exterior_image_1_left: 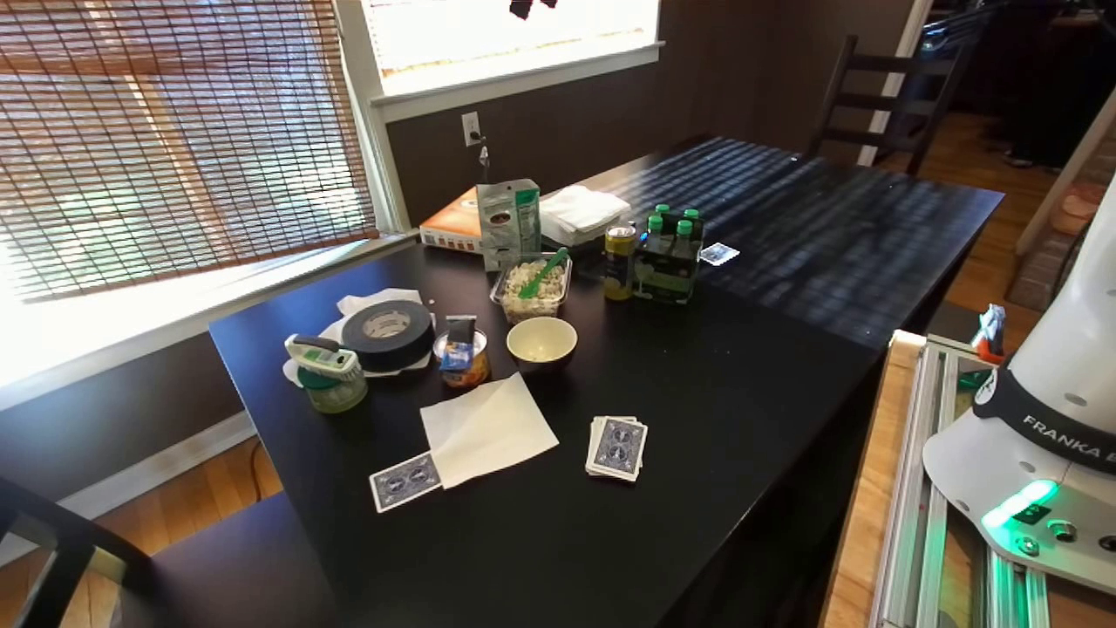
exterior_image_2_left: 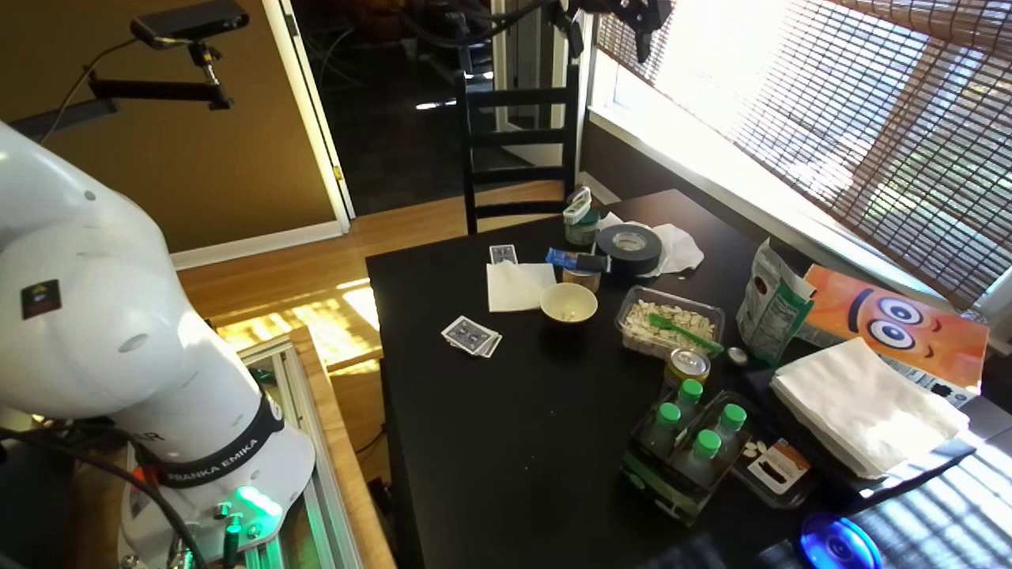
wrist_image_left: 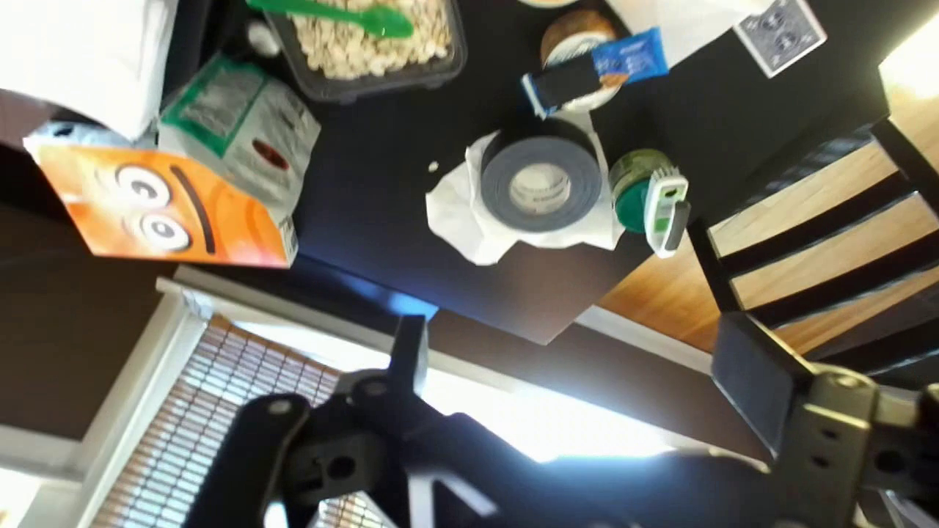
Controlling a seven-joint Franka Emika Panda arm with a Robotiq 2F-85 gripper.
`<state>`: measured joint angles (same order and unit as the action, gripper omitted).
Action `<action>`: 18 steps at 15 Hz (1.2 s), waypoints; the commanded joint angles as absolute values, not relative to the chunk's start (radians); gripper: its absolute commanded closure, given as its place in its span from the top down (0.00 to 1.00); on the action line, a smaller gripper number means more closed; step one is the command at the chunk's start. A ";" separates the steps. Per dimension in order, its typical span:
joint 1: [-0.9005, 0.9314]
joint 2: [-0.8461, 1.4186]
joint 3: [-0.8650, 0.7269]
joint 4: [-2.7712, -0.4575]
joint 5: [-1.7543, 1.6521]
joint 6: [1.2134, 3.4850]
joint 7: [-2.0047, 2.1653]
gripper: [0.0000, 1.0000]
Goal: Move the green packet to the left
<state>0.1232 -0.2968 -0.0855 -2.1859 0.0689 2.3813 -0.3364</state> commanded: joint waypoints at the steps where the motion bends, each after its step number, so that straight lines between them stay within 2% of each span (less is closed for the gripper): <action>1: 0.113 -0.165 -0.042 -2.087 0.016 2.569 -0.388 1.00; 2: 0.097 -0.141 -0.027 -2.076 -0.025 2.637 -0.362 1.00; 3: 0.107 -0.205 -0.037 -2.132 0.031 2.562 -0.367 1.00; 5: 0.101 -0.161 -0.027 -2.106 0.004 2.625 -0.366 1.00; 11: 0.096 -0.146 -0.026 -2.088 -0.003 2.632 -0.365 1.00; 14: 0.039 -0.112 0.009 -2.116 -0.246 2.753 -0.247 1.00; 18: 0.038 0.042 0.011 -2.032 -0.450 2.860 -0.298 1.00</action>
